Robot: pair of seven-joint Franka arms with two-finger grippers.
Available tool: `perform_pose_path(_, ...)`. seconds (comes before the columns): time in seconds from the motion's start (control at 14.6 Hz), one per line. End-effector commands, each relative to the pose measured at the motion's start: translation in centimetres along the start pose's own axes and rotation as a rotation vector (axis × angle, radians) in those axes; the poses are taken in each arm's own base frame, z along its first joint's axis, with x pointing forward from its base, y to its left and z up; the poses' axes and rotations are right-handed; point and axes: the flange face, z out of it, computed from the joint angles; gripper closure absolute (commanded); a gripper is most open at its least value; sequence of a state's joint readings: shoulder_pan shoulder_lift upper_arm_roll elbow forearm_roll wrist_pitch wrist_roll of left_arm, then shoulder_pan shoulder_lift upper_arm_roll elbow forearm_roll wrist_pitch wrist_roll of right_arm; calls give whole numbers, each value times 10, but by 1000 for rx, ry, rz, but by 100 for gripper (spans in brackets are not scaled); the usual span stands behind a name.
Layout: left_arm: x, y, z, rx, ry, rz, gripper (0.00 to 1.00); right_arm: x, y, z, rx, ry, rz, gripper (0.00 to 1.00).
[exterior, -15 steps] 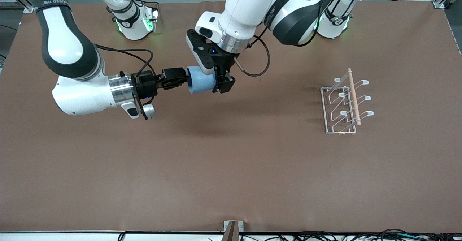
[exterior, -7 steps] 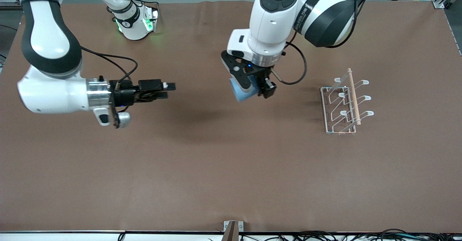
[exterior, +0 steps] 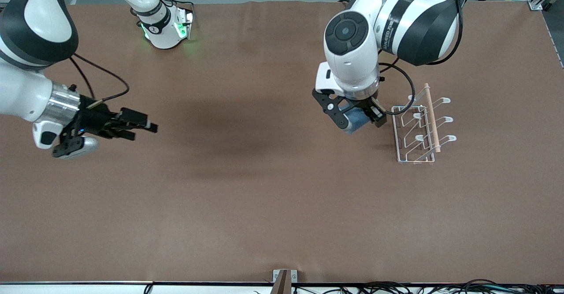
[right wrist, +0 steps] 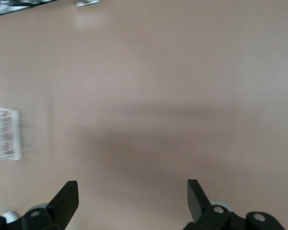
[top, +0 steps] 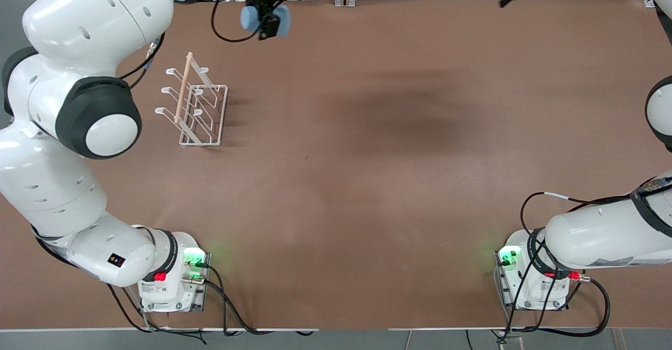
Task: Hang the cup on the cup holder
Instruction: 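Carry the cup to the rack with the left gripper while the right gripper withdraws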
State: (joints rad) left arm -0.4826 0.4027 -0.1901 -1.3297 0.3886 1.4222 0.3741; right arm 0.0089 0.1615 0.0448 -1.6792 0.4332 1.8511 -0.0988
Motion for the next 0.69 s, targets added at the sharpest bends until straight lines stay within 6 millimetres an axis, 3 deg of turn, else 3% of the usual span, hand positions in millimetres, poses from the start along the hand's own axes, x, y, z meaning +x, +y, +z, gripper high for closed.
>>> perform_pose_path(0.0,-9,-13,33,76,-138,81,60,5,32,-30,-73,48,39,0)
perform_pose_path(0.21,-19,-26,65,111,-258,153,60,9,60,-76,-197,111,44,0)
perform_pose_path(0.34,-30,-34,82,122,-351,160,60,1,61,-99,-312,121,25,0)
perform_pose_path(0.62,-40,-35,119,209,-544,193,60,-40,47,-141,-356,73,117,0)
